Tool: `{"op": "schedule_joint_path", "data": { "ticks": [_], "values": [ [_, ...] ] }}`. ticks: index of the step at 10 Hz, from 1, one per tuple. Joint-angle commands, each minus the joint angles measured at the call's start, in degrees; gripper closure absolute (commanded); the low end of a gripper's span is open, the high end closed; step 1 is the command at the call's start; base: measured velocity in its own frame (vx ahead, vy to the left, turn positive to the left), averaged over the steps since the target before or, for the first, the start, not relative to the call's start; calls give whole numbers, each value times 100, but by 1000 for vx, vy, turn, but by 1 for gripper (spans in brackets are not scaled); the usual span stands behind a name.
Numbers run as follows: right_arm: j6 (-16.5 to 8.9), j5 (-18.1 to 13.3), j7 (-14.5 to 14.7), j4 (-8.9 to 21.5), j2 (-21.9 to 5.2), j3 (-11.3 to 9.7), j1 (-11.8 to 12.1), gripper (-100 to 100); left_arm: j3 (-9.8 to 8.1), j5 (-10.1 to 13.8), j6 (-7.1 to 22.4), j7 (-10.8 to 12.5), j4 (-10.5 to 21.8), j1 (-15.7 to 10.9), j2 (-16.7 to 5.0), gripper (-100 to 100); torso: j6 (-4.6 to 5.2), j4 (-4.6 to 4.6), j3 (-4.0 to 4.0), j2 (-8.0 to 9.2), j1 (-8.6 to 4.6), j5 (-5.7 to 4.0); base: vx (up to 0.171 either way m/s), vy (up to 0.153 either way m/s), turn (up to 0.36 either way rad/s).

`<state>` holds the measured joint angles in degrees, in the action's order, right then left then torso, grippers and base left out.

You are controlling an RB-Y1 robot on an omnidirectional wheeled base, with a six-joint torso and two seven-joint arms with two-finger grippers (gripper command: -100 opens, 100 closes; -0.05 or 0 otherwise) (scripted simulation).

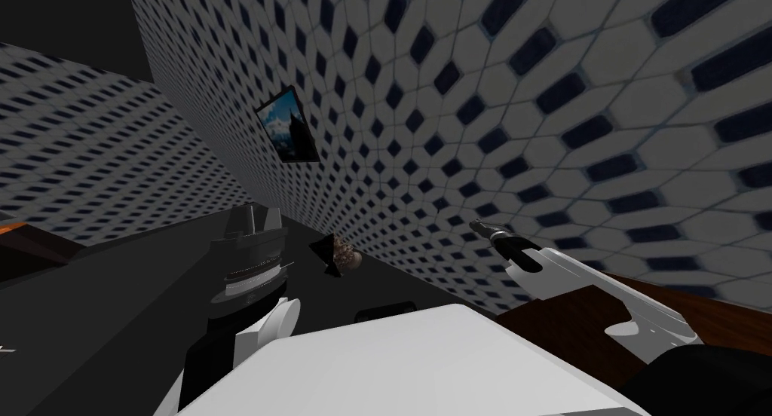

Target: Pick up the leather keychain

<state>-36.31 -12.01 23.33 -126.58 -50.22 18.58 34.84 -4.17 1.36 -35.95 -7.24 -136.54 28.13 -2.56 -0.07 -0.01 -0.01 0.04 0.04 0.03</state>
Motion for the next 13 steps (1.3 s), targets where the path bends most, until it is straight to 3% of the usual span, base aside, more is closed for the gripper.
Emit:
{"op": "schedule_joint_path", "data": {
  "ticks": [1, 3, 10, 11, 13],
  "values": [
    [0, 0, 0, 0, 0, 0, 0, 100, 0, 0, 0, 0, 0, 0, 0, 0, 0, 0, 0, 0, 0, 0, 0, 0, 0],
    [-75, 42, 68, -62, -6, -104, 9, -100, 0, 0, 0, 0, 0, 0, 0, 0, 0, 0, 0, 0, 0, 0, 42, 42, -4],
    [-370, 184, 328, -307, -54, -468, 109, -100, 1, 0, -1, 0, -1, 1, 1, 0, -2, -14, -34, -58, 62, 15, 140, 159, -22],
    [-408, 164, 229, -286, -92, -273, 149, -100, 1, 0, -1, 0, -1, 1, 1, 0, -2, -13, -32, -55, 65, 16, 121, 135, 30],
    [-432, 143, 119, -278, -124, -75, 131, -100, 0, 0, 0, 0, -1, 0, 0, 0, -3, -10, -23, -37, 28, 10, 52, 23, 95]
  ]
}}
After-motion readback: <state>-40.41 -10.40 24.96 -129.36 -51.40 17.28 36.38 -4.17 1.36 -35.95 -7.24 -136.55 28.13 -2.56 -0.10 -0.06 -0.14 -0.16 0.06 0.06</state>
